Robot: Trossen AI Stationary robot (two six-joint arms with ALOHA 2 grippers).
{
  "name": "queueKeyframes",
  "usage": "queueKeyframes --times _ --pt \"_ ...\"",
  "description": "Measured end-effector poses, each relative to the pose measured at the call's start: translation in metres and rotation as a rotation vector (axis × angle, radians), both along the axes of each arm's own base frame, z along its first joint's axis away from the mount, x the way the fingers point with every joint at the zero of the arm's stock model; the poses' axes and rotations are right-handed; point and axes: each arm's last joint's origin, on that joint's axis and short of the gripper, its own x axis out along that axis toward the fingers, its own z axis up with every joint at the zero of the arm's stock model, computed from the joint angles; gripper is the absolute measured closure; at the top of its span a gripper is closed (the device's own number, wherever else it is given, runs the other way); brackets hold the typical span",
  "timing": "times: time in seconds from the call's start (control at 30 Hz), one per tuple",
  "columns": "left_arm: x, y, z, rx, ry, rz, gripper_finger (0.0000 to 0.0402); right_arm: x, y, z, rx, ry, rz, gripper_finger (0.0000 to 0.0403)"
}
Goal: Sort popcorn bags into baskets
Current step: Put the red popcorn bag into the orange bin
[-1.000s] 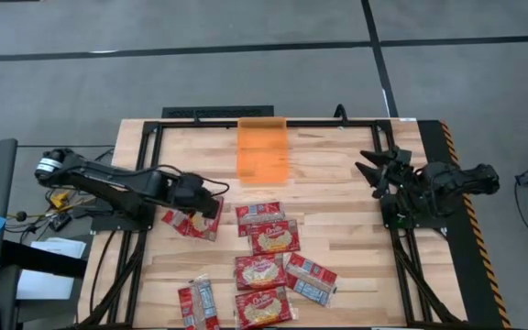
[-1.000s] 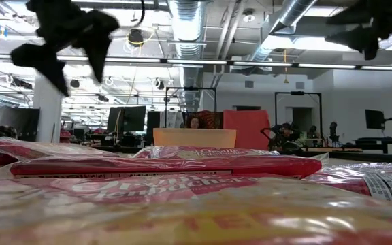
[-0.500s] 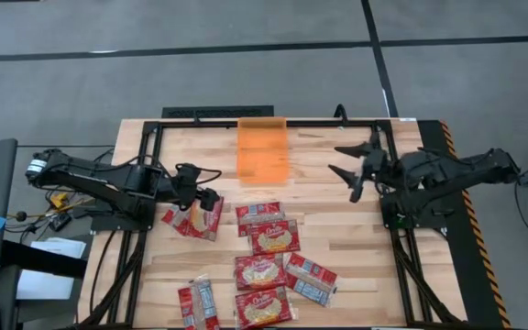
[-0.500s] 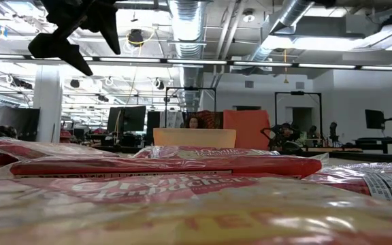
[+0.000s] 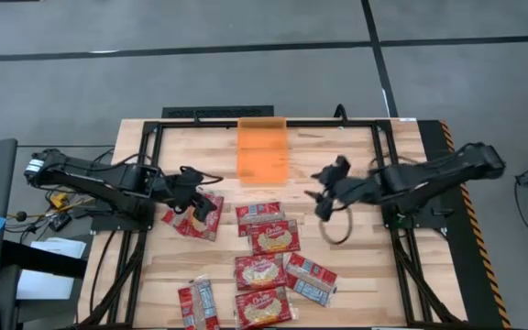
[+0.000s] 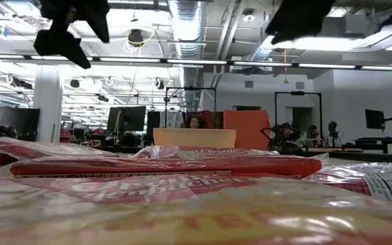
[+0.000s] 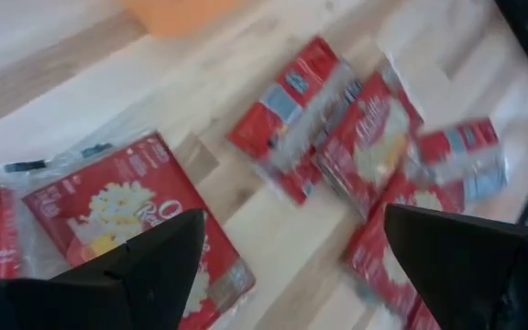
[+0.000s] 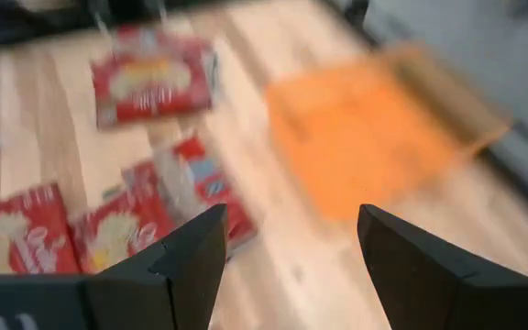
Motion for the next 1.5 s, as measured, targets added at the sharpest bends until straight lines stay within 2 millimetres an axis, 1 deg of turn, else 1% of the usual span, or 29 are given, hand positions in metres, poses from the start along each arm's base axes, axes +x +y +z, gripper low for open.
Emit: queueKeyframes --times 0.13,0.23,0.37,0.47,0.53,0.73,0.9,1.0,1.07,1.13,1.2,1.3,1.33,1.37,1.5 --pt "-0.003 -0.004 0.001 0.032 0.002 -0.068 0.0077 0.028 0.012 -0.037 0.061 0.109 -0.01 0.0133" --pt "-0.004 -0.006 0.001 0.062 0.015 -0.108 0.0077 0.044 0.017 -0.066 0.099 0.214 0.001 0.0133" --pt "-0.005 -0.007 0.001 0.097 0.027 -0.142 0.0077 0.065 0.022 -0.096 0.132 0.279 0.097 0.0133" --pt "-0.006 -0.006 0.0 0.114 0.035 -0.153 0.0077 0.076 0.022 -0.111 0.159 0.307 0.198 0.0133" --pt "-0.006 -0.006 0.0 0.126 0.038 -0.152 0.0077 0.082 0.018 -0.117 0.176 0.32 0.237 0.0133" --pt "-0.006 -0.005 -0.001 0.162 0.042 -0.122 0.0077 0.088 0.001 -0.135 0.228 0.41 0.374 0.0133" --pt "-0.004 -0.005 -0.002 0.177 0.052 -0.105 0.0077 0.093 -0.01 -0.157 0.29 0.481 0.471 0.0133" --pt "-0.004 -0.004 -0.002 0.188 0.05 -0.093 0.0077 0.095 -0.015 -0.164 0.339 0.497 0.502 0.0142" --pt "-0.004 -0.004 -0.002 0.197 0.053 -0.087 0.0077 0.095 -0.018 -0.166 0.343 0.506 0.497 0.0165" --pt "-0.004 -0.003 -0.002 0.211 0.051 -0.074 0.0077 0.094 -0.019 -0.166 0.341 0.514 0.497 0.0205" --pt "-0.004 -0.003 -0.002 0.222 0.05 -0.063 0.0077 0.093 -0.021 -0.165 0.337 0.513 0.493 0.026" --pt "-0.004 -0.002 -0.002 0.242 0.048 -0.045 0.0077 0.091 -0.025 -0.161 0.353 0.511 0.486 0.0356" --pt "-0.004 -0.002 -0.002 0.247 0.047 -0.04 0.0077 0.091 -0.026 -0.159 0.353 0.506 0.485 0.0378" --pt "-0.004 -0.002 -0.002 0.249 0.048 -0.039 0.0077 0.09 -0.026 -0.158 0.355 0.502 0.484 0.0387" --pt "-0.004 -0.002 -0.002 0.259 0.05 -0.049 0.0077 0.087 -0.03 -0.147 0.378 0.478 0.456 0.0384"
